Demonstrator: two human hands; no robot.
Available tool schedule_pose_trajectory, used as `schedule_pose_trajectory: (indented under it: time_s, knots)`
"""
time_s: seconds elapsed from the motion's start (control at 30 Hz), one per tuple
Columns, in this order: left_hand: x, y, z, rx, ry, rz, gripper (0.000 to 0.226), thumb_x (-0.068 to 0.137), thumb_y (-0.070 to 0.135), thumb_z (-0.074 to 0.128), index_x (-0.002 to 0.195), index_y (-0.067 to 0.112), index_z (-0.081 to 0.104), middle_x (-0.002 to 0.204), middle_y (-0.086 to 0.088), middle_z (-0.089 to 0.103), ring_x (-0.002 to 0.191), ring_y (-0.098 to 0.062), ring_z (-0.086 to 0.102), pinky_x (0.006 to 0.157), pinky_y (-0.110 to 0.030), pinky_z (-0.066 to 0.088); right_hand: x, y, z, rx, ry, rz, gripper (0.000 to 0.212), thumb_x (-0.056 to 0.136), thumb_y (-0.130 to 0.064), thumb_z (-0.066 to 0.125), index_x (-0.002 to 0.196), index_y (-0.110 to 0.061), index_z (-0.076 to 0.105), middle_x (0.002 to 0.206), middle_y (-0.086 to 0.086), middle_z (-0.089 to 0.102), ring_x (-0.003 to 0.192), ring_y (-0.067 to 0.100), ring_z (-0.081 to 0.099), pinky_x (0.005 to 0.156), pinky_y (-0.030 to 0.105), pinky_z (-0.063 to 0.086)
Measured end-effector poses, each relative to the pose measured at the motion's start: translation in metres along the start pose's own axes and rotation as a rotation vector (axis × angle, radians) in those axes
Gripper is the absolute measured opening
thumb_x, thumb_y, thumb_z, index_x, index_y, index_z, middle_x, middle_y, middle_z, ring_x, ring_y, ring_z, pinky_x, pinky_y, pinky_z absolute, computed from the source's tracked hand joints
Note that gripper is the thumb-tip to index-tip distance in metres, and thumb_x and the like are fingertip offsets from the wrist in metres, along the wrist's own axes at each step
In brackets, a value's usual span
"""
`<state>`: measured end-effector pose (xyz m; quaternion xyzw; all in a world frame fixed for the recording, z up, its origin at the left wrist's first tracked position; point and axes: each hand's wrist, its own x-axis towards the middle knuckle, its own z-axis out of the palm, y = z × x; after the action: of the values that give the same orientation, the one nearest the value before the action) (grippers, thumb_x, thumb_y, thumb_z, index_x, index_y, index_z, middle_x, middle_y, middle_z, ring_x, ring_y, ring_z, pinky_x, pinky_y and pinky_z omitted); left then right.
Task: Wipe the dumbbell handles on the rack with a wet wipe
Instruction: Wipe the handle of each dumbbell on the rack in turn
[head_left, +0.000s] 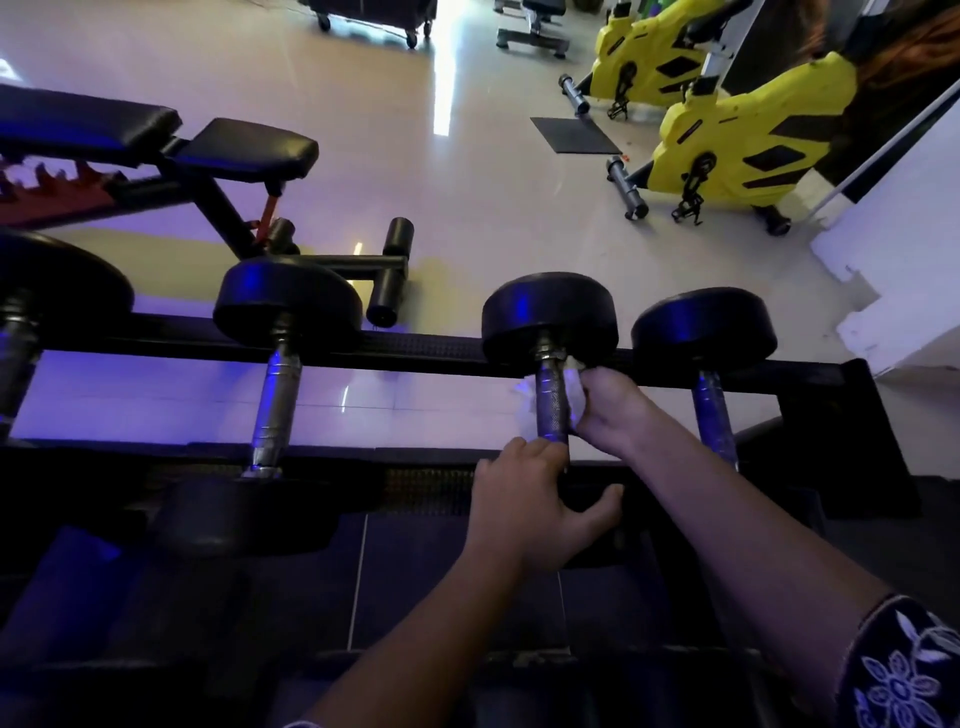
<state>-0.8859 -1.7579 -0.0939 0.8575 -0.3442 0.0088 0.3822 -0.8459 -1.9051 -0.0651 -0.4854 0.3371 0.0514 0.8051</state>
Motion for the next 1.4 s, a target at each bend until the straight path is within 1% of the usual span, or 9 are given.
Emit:
schedule_pose_trajectory:
  time_s: [0.2, 0.33, 0.53, 0.7, 0.8, 0.97, 1.1, 1.27, 1.4]
  knots:
    - [-0.001, -0.002, 0.000, -0.010, 0.037, 0.025, 0.047, 0.073, 0.068, 0.051, 0.063, 0.025, 0.038, 0.063, 0.012, 0.041, 0.068, -0.016, 0.048, 0.057, -0.031, 0.030, -0.030, 0.030, -0.029, -0.426, 0.154, -0.094, 0.015, 0.078, 0.002, 0.045, 0.066, 0.005, 0.054, 0.065, 0.021, 0.051, 0.064, 0.030, 0.053, 0.061, 0.033, 0.042]
    - [-0.001, -0.002, 0.003, 0.013, 0.062, 0.033, 0.045, 0.072, 0.069, 0.051, 0.065, 0.029, 0.032, 0.065, 0.011, 0.047, 0.070, -0.017, 0.052, 0.058, -0.030, 0.028, -0.030, 0.022, -0.041, -0.426, 0.335, -0.200, 0.015, 0.079, 0.002, 0.048, 0.071, -0.003, 0.060, 0.063, 0.014, 0.056, 0.059, 0.025, 0.054, 0.059, 0.033, 0.043]
    - [-0.001, 0.005, -0.001, 0.123, -0.015, -0.005, 0.042, 0.073, 0.072, 0.042, 0.072, 0.030, 0.040, 0.078, 0.009, 0.058, 0.081, -0.018, 0.056, 0.062, -0.031, 0.032, -0.035, 0.019, -0.053, -0.476, 0.467, -0.336, 0.034, 0.066, -0.039, 0.059, 0.078, -0.008, 0.067, 0.081, 0.016, 0.068, 0.079, 0.035, 0.065, 0.072, 0.047, 0.053]
    - [-0.002, 0.027, 0.004, 0.265, -0.061, -0.110, 0.048, 0.079, 0.065, 0.035, 0.092, 0.021, 0.052, 0.092, 0.003, 0.053, 0.086, -0.021, 0.054, 0.065, -0.038, 0.045, -0.054, -0.002, -0.067, -0.369, 0.425, -0.468, 0.013, 0.086, -0.010, 0.062, 0.096, -0.006, 0.069, 0.082, 0.010, 0.070, 0.078, 0.023, 0.066, 0.078, 0.046, 0.054]
    - [0.002, 0.058, 0.026, 0.280, 0.014, 0.056, 0.037, 0.085, 0.052, 0.040, 0.094, 0.020, 0.058, 0.091, 0.002, 0.057, 0.082, -0.020, 0.058, 0.071, -0.043, 0.050, -0.065, -0.019, -0.098, -0.448, 0.437, -0.630, 0.016, 0.084, -0.006, 0.066, 0.097, -0.012, 0.071, 0.088, 0.008, 0.073, 0.084, 0.022, 0.069, 0.081, 0.045, 0.055]
    - [0.038, 0.095, 0.059, 0.263, -0.407, 0.312, 0.068, 0.085, 0.067, 0.014, 0.124, 0.022, 0.049, 0.115, 0.002, 0.055, 0.108, -0.021, 0.053, 0.084, -0.038, 0.044, -0.086, -0.041, -0.162, -0.813, 0.569, -0.770, 0.024, 0.078, -0.004, 0.067, 0.091, -0.021, 0.076, 0.089, -0.004, 0.074, 0.082, 0.008, 0.068, 0.077, 0.028, 0.053]
    - [0.056, 0.091, 0.082, 0.371, -0.590, 0.382, 0.083, 0.084, 0.080, 0.008, 0.114, 0.016, 0.053, 0.115, -0.007, 0.063, 0.106, -0.029, 0.060, 0.084, -0.039, 0.049, -0.086, -0.034, -0.196, -1.014, 0.405, -0.659, 0.026, 0.071, -0.002, 0.072, 0.092, -0.017, 0.077, 0.093, 0.001, 0.072, 0.086, 0.012, 0.067, 0.081, 0.028, 0.053]
    - [0.055, 0.097, 0.086, 0.412, -0.626, 0.350, 0.072, 0.090, 0.074, 0.015, 0.112, 0.014, 0.048, 0.113, -0.010, 0.064, 0.102, -0.031, 0.061, 0.080, -0.038, 0.048, -0.080, -0.023, -0.204, -0.974, 0.302, -0.588, 0.018, 0.069, -0.013, 0.080, 0.087, -0.014, 0.077, 0.091, 0.001, 0.072, 0.084, 0.013, 0.067, 0.078, 0.025, 0.053]
    - [0.053, 0.093, 0.092, 0.424, -0.558, 0.423, 0.104, 0.069, 0.085, -0.017, 0.111, 0.016, 0.049, 0.109, -0.008, 0.065, 0.099, -0.031, 0.063, 0.074, -0.038, 0.046, -0.052, -0.046, -0.191, -0.900, 0.465, -0.678, 0.013, 0.071, -0.024, 0.078, 0.079, -0.014, 0.077, 0.077, 0.003, 0.074, 0.075, 0.016, 0.068, 0.069, 0.029, 0.051]
